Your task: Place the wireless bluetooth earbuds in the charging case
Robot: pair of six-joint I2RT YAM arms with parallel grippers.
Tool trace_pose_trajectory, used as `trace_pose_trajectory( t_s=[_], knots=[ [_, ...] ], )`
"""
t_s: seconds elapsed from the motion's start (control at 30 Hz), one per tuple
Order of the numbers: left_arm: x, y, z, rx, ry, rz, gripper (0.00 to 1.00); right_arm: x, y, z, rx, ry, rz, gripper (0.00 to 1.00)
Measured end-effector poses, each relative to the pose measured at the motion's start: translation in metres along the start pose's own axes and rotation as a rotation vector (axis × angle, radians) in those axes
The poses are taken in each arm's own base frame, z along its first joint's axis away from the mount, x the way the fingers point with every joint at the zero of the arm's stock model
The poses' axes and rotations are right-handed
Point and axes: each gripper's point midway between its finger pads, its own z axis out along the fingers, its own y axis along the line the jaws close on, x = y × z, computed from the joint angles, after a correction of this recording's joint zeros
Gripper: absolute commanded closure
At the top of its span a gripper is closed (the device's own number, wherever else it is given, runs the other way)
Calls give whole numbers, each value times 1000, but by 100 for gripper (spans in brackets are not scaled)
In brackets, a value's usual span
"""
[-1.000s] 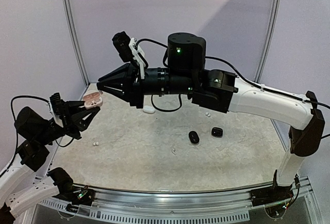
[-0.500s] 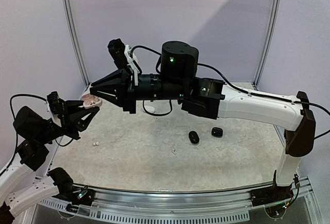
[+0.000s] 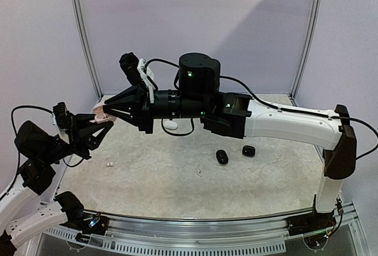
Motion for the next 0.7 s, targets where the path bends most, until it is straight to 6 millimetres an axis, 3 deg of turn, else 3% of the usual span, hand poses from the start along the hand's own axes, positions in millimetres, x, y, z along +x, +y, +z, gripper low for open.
trace_pose_trajectory(
  t_s=[0.27, 0.33, 0.47, 0.7],
  knots=[
    [-1, 0, 0, -1, 2, -22, 100, 7, -2, 0, 11, 13, -7, 95],
    [-1, 1, 0, -3, 1, -27, 100, 8, -3, 0, 13, 16, -7, 89],
    [-3, 2, 0, -11, 1, -37, 100, 10, -5, 0, 27, 15, -7, 68],
    [3, 7, 0, -37, 23, -67, 100, 16, -13, 1, 78, 22, -9, 48]
  ],
)
